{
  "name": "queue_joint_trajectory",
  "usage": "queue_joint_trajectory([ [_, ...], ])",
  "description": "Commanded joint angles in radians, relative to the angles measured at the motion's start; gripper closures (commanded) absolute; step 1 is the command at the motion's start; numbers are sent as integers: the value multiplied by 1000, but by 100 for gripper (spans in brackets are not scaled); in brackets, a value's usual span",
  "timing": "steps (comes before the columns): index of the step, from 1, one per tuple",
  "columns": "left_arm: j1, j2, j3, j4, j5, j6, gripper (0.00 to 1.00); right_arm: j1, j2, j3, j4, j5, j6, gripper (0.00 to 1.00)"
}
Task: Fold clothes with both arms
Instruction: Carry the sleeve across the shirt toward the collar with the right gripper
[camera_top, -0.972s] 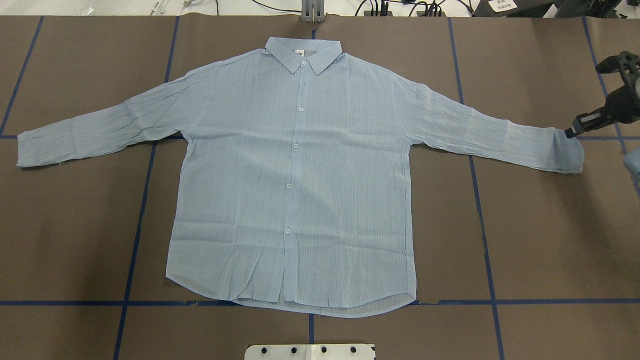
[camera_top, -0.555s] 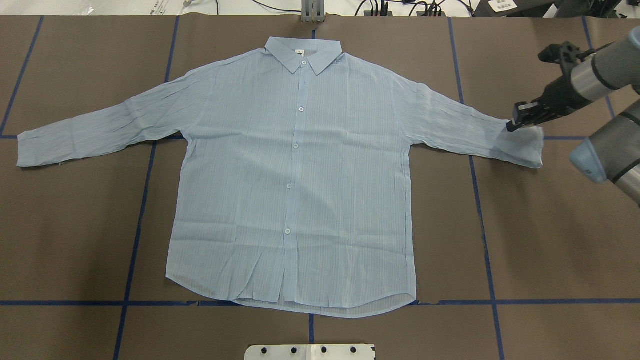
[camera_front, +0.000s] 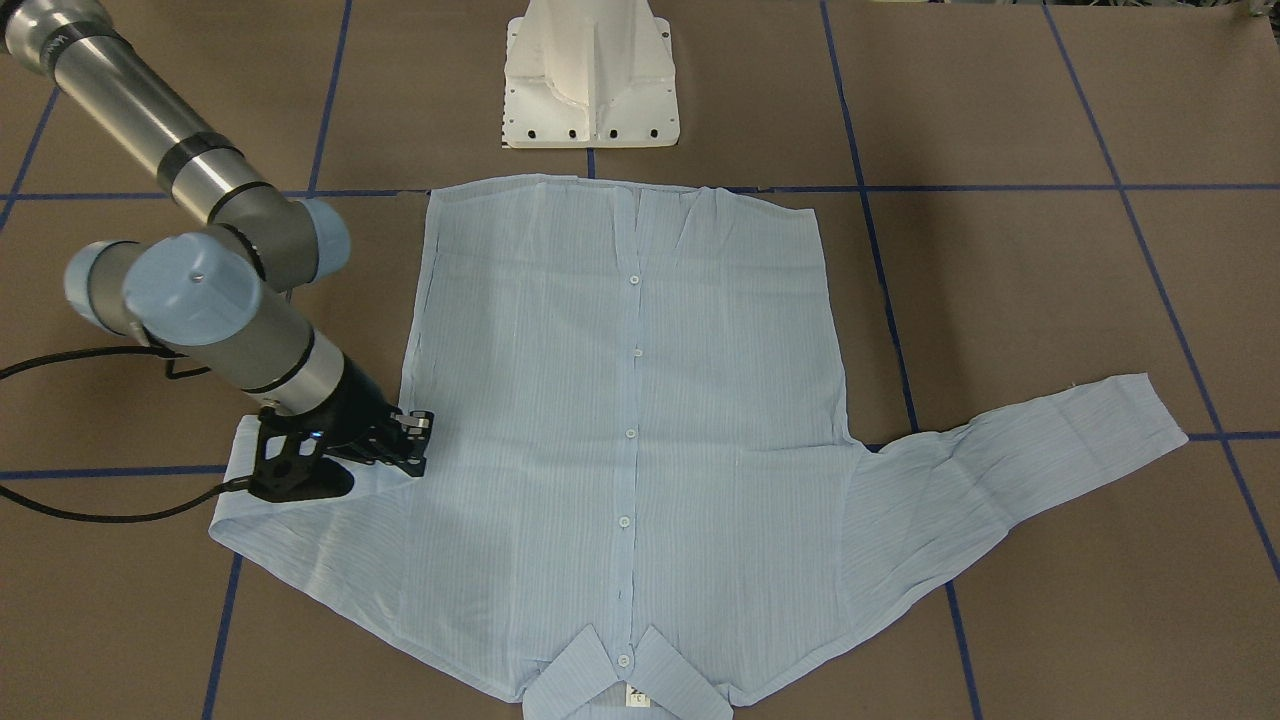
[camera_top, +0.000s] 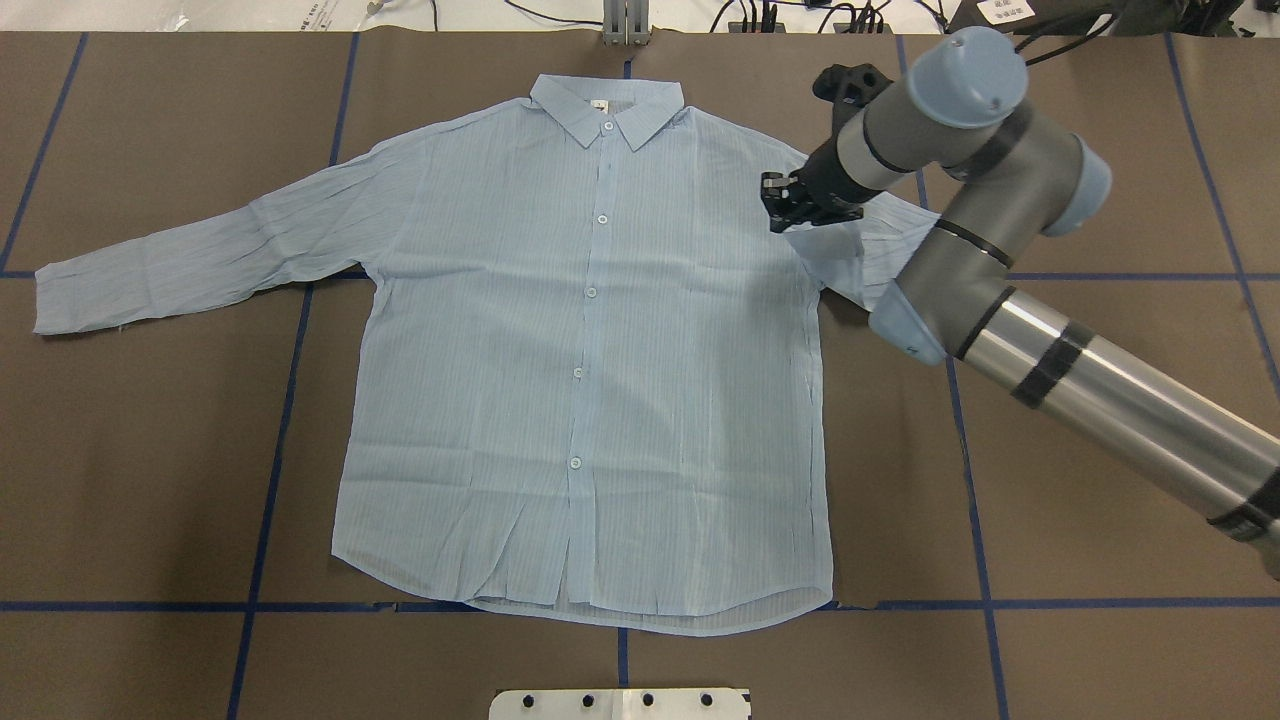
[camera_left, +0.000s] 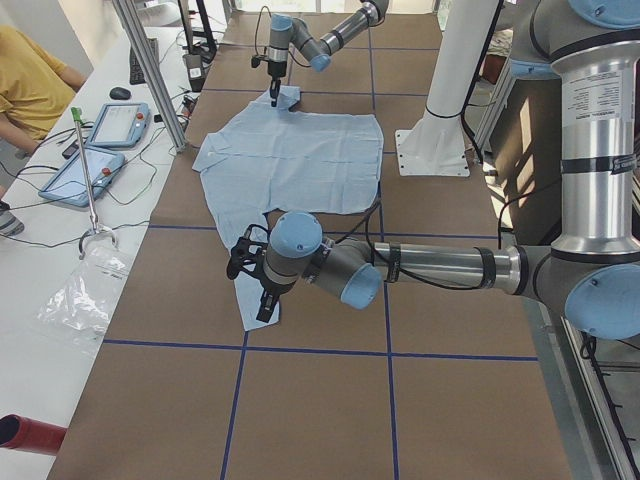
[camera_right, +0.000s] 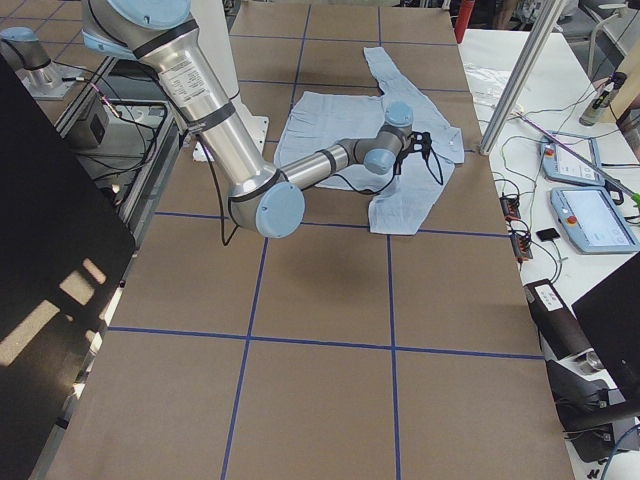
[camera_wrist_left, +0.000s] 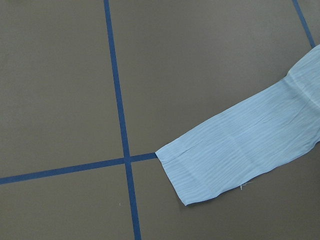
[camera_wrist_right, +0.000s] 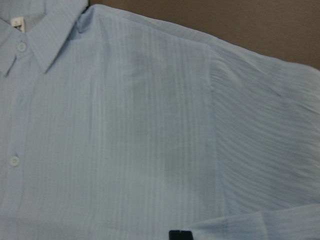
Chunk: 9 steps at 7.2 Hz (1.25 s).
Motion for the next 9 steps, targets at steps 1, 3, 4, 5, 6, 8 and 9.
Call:
queue_joint_trajectory([
  [1, -2, 0, -1, 0, 0, 0, 0, -83, 217, -134, -2, -165, 151, 100],
  [3, -2, 2, -1, 0, 0, 0, 0, -141, 398, -289, 1, -278, 228, 100],
  [4, 0, 2, 0, 0, 0, 0, 0, -154, 442, -323, 1, -290, 230, 100],
  [5, 0, 2, -3, 0, 0, 0, 0, -174, 503, -394, 4, -321, 240, 100],
  [6, 0, 2, -3, 0, 0, 0, 0, -186, 537, -419, 7, -334, 242, 100],
  [8, 0, 0, -4, 0, -2, 0, 0, -209, 554, -427, 7, -363, 265, 100],
  [9, 0, 0, -6, -2, -2, 0, 0, -215, 554, -427, 7, -373, 265, 100],
])
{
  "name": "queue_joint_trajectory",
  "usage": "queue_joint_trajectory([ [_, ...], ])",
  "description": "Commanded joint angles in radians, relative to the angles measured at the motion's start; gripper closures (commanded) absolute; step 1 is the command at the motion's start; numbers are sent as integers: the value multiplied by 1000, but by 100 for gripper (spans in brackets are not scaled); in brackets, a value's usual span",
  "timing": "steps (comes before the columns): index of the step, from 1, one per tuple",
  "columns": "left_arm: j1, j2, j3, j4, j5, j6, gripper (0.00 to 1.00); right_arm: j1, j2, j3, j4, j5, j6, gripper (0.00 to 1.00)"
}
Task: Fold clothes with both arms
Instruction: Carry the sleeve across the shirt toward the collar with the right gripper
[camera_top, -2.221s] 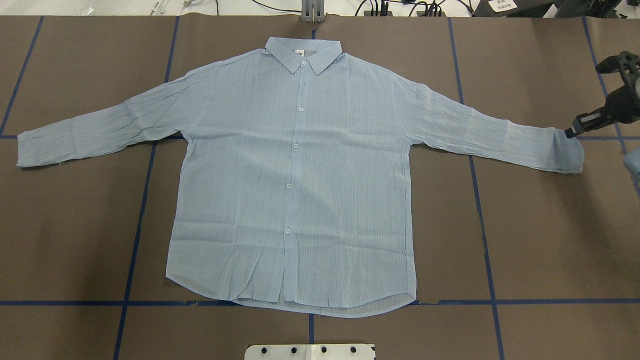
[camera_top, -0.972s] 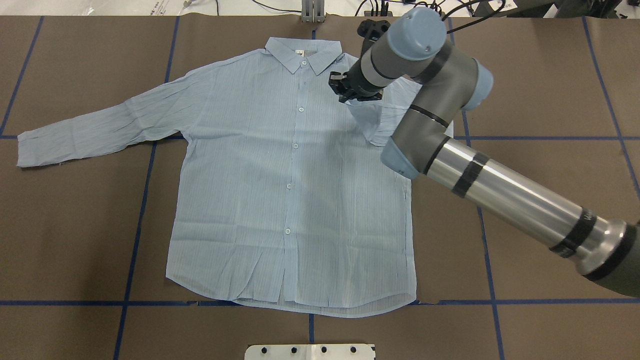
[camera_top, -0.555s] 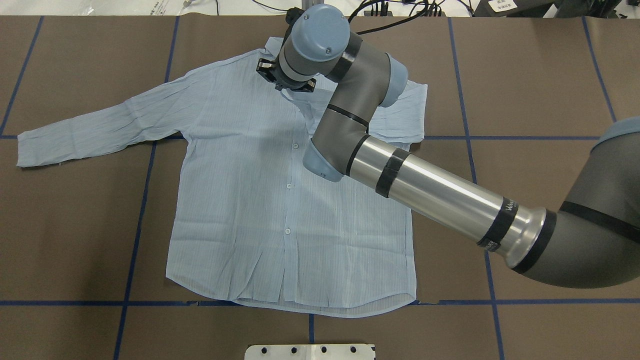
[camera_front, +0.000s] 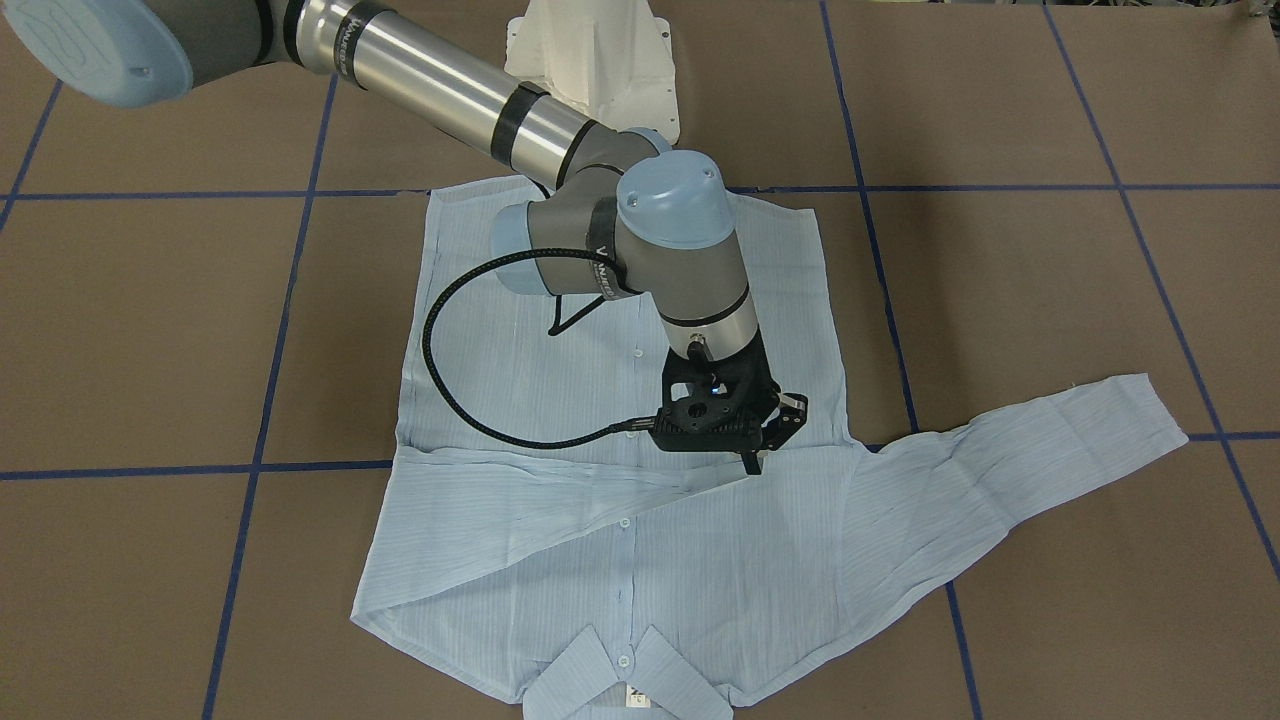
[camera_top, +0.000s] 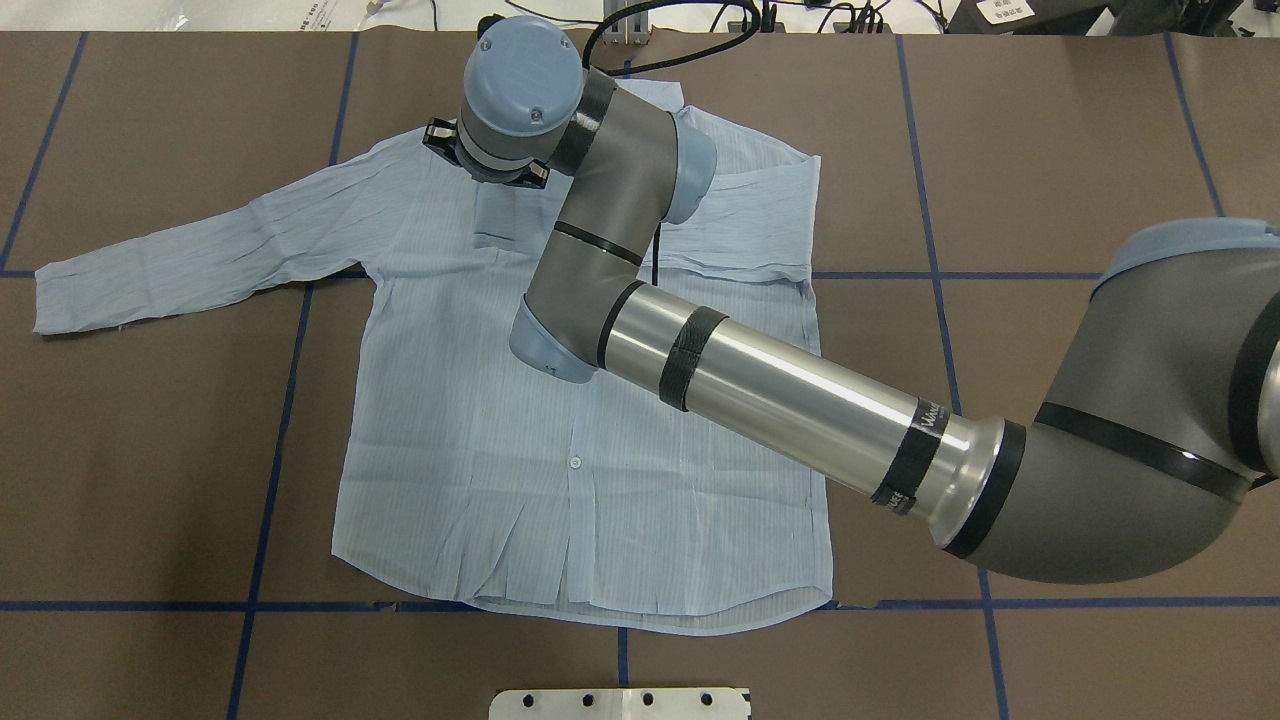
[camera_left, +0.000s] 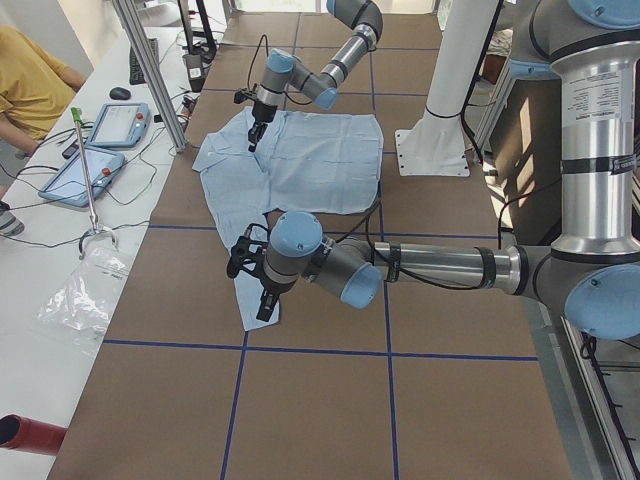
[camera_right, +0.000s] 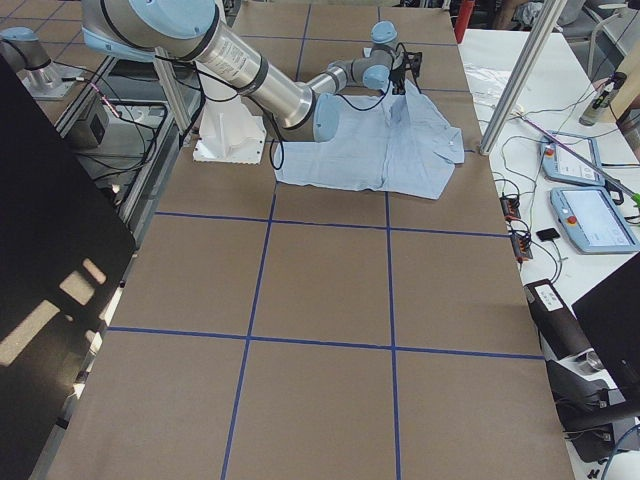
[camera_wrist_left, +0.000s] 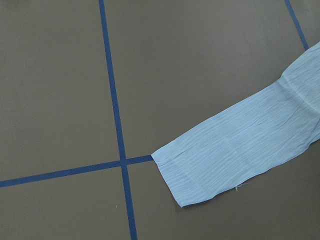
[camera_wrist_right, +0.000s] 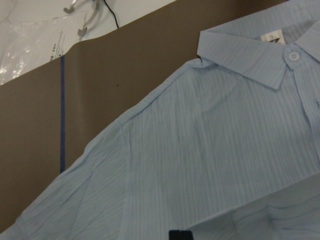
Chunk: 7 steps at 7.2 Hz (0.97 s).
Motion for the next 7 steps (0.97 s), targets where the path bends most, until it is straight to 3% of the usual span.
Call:
queue_joint_trajectory([
  [1, 0, -1, 0, -1, 0, 0, 0, -13, 4, -7, 0, -19, 3, 100],
  [2, 0, -1, 0, -1, 0, 0, 0, -13, 4, -7, 0, -20, 3, 90],
  [3, 2, -2, 11, -1, 1, 3, 0, -15, 6, -7, 0, -22, 3, 24],
  [4, 2, -2, 14, 0, 1, 0, 0, -21, 18, -7, 0, -31, 17, 10],
  [5, 5, -8, 16, 0, 1, 2, 0, -33, 30, -7, 0, -53, 31, 5],
  [7, 32, -46, 20, -3, 7, 0, 0, -36, 52, -7, -3, -60, 87, 4],
])
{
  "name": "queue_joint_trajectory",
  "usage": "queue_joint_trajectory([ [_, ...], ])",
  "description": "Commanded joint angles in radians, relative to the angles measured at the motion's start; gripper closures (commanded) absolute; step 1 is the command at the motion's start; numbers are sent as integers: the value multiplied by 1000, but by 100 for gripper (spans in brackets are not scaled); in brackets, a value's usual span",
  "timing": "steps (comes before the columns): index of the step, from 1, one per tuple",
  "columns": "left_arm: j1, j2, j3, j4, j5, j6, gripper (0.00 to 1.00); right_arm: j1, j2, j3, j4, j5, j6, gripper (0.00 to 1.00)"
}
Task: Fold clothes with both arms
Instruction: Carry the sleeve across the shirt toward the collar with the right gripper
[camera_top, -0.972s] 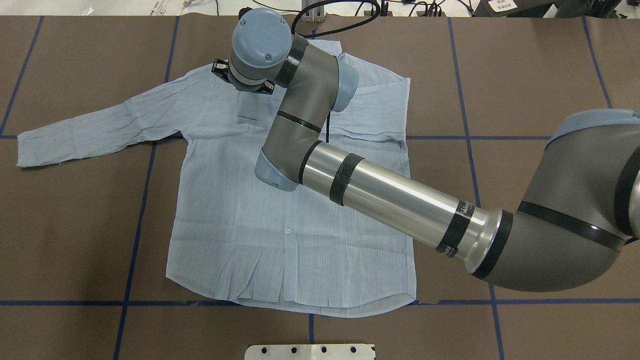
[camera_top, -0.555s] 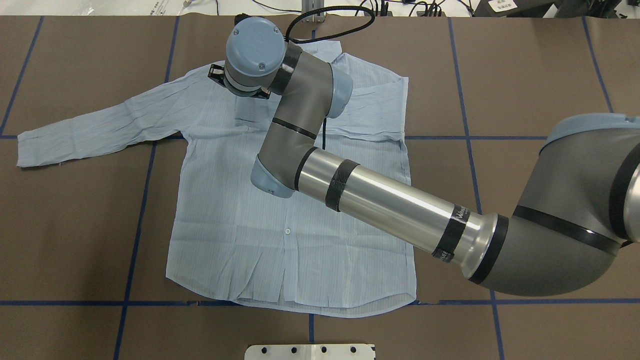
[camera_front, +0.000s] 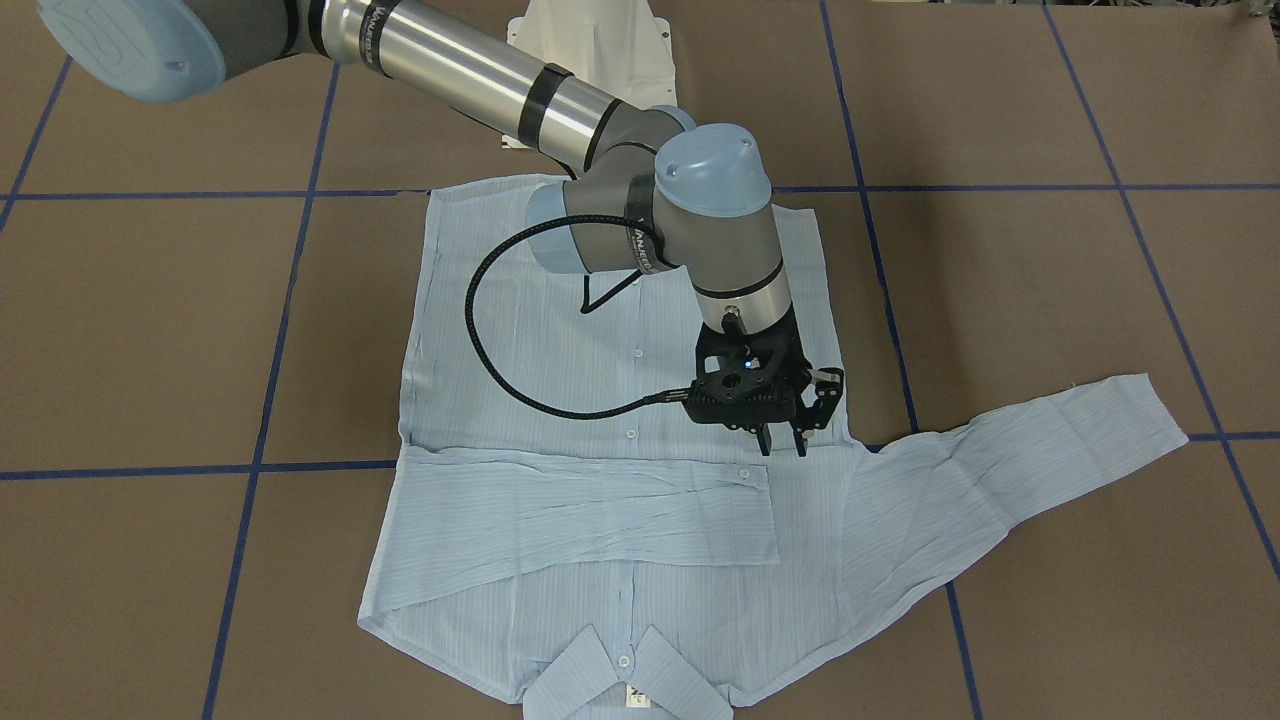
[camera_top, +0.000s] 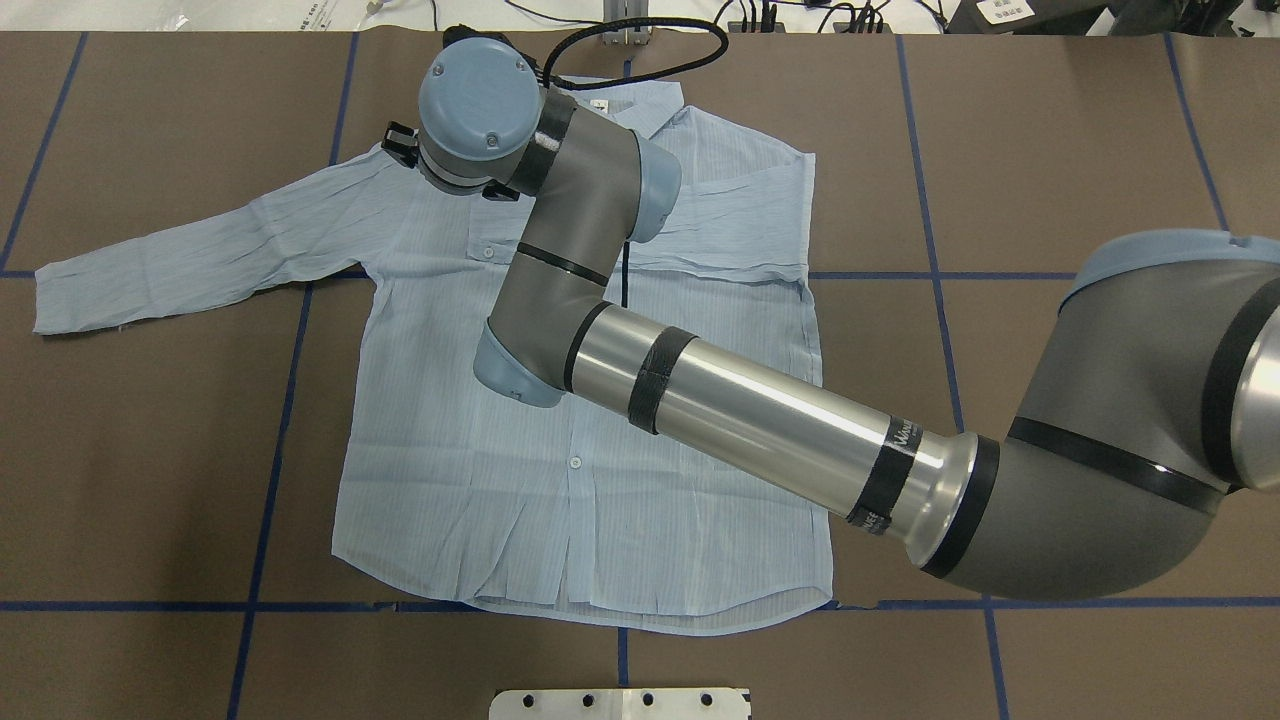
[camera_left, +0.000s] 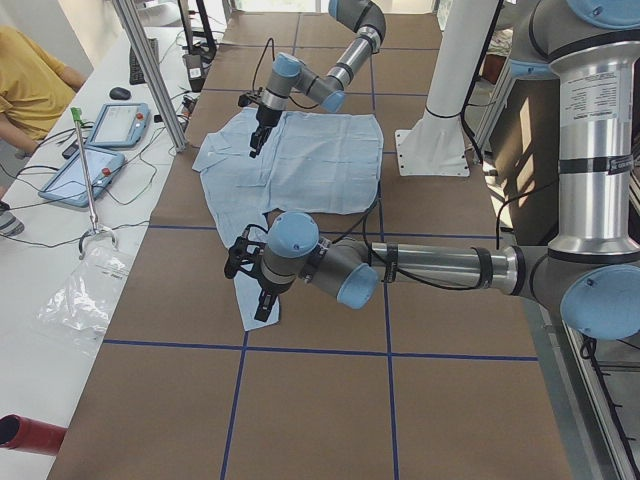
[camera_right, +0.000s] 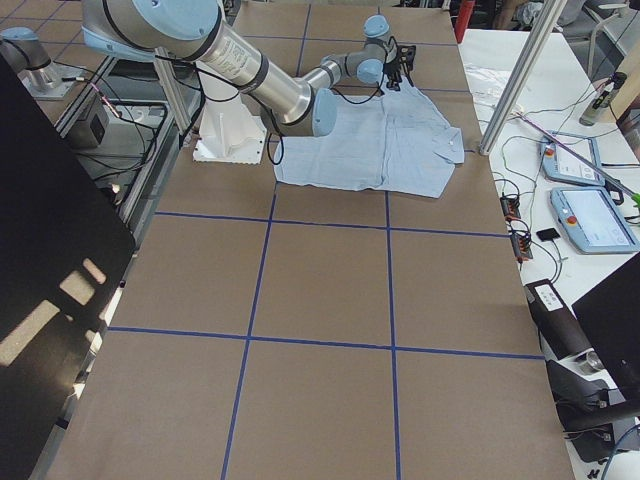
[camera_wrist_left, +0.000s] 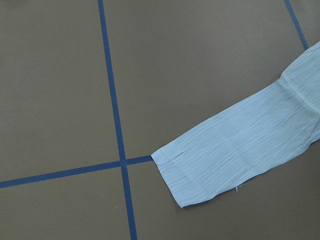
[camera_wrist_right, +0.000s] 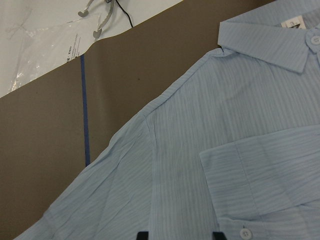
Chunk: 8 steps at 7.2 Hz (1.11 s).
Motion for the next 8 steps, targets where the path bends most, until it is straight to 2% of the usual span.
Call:
queue_joint_trajectory([
  [1, 29, -34, 27, 0, 6, -3, 0, 3, 6, 2, -15, -8, 38, 2],
  [2, 39, -85, 115, -2, 5, -38, 0, 22, -23, 26, -82, -6, 44, 2],
  [3, 41, -143, 180, 0, 0, -136, 0, 35, -114, 154, -136, 0, 35, 2],
  [4, 106, -165, 214, -11, 8, -187, 0, 56, -211, 264, -141, 23, 29, 2],
  [6, 205, -188, 315, -110, 9, -290, 0, 125, -376, 412, -143, 142, -28, 2],
  [8, 254, -189, 380, -164, 9, -351, 0, 147, -518, 527, -140, 156, -53, 2],
])
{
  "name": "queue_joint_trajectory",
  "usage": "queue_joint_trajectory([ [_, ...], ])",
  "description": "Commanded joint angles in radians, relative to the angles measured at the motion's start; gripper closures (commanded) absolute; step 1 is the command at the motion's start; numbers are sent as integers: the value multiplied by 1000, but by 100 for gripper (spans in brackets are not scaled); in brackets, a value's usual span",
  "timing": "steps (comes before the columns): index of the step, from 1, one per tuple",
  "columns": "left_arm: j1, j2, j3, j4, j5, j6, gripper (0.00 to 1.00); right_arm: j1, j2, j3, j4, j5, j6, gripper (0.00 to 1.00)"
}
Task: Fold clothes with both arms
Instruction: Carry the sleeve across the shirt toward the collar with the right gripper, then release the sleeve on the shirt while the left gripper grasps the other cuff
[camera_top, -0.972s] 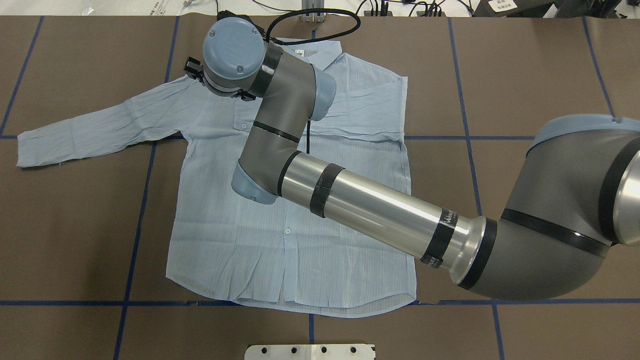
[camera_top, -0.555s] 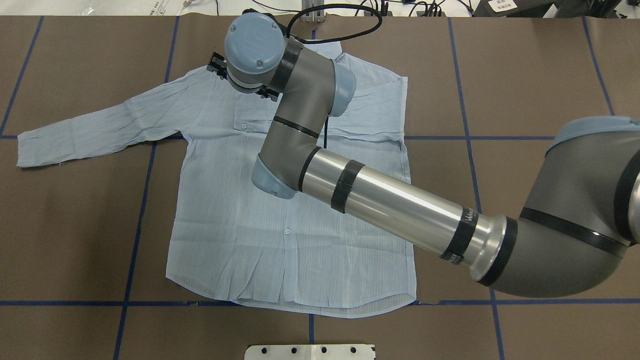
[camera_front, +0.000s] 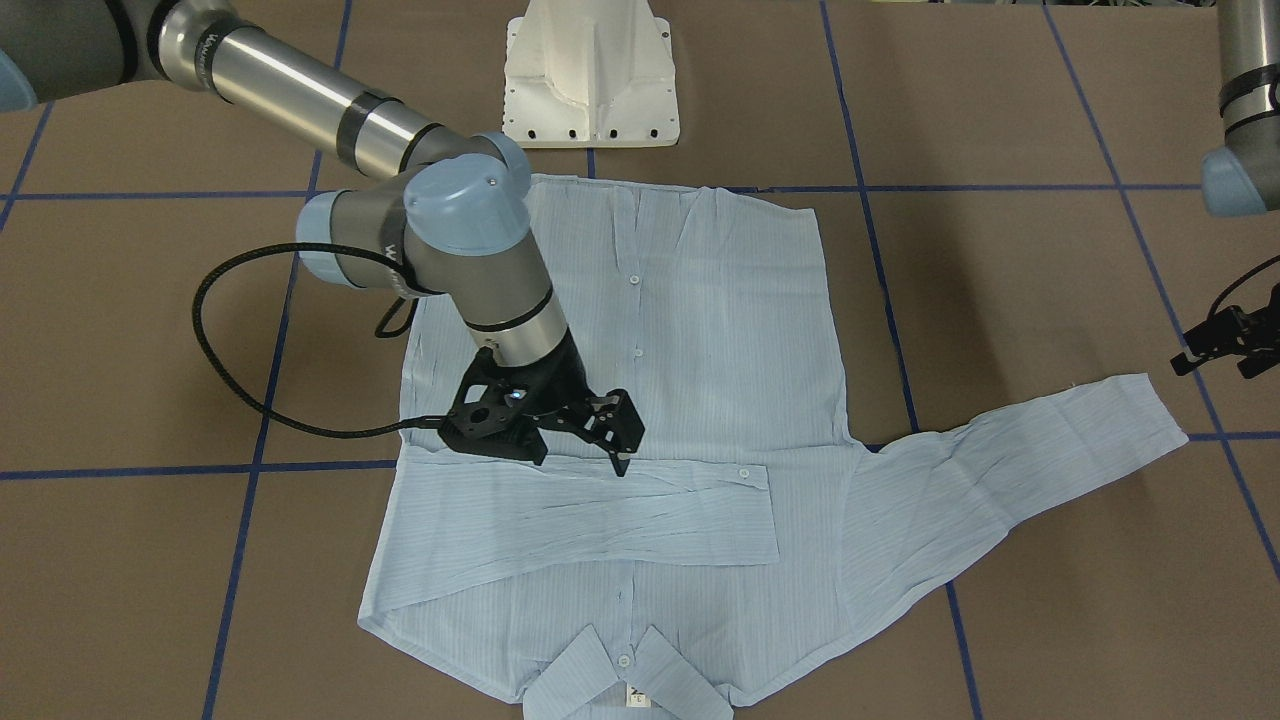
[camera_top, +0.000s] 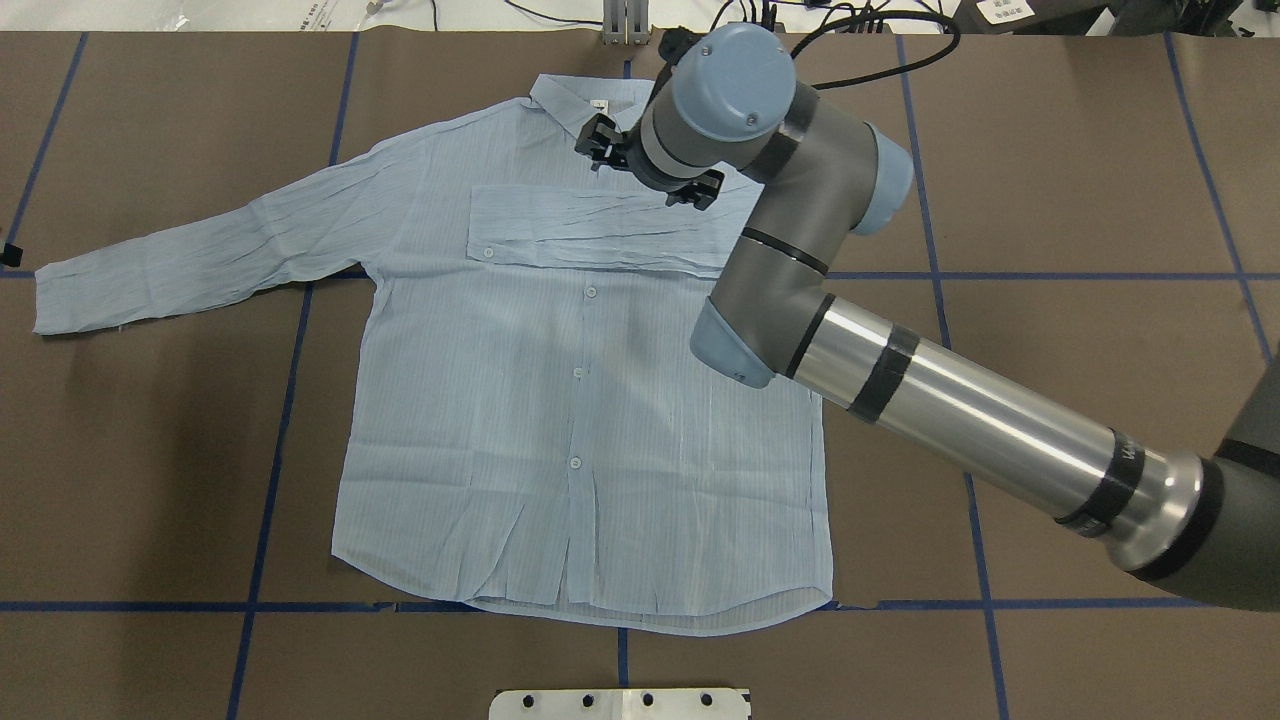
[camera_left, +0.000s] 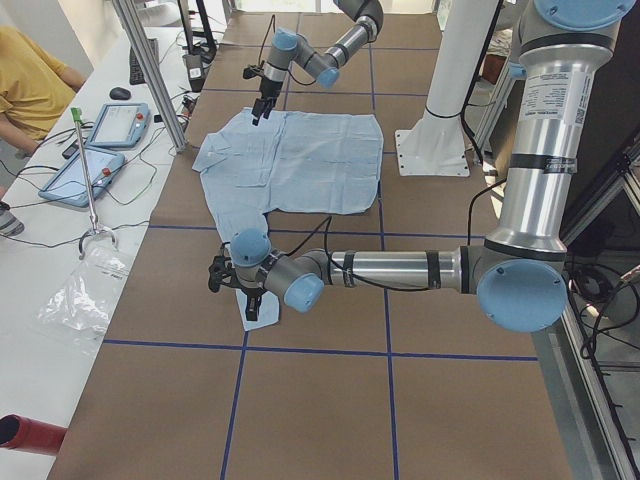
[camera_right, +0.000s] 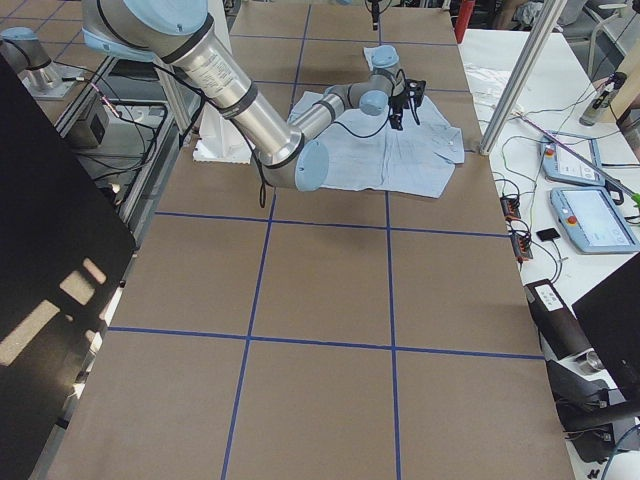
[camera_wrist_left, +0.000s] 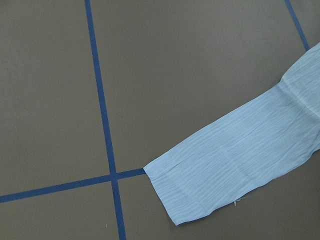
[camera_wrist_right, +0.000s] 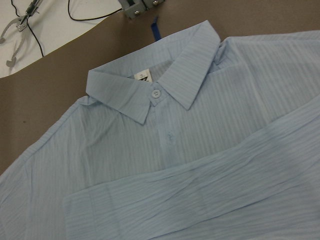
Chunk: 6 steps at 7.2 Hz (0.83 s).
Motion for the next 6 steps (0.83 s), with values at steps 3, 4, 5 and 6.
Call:
queue_joint_trajectory([
  [3, 69, -1, 85, -41, 0, -39, 10, 20, -133, 122, 3, 26, -14, 2],
  [4, 81, -1, 96, -41, 2, -38, 12, 20, -134, 124, 4, 29, -16, 2],
  [5, 94, -1, 107, -41, 15, -39, 14, 20, -137, 122, 6, 29, -16, 2],
  [6, 95, -1, 108, -42, 20, -42, 19, 20, -139, 124, 7, 29, -16, 2],
])
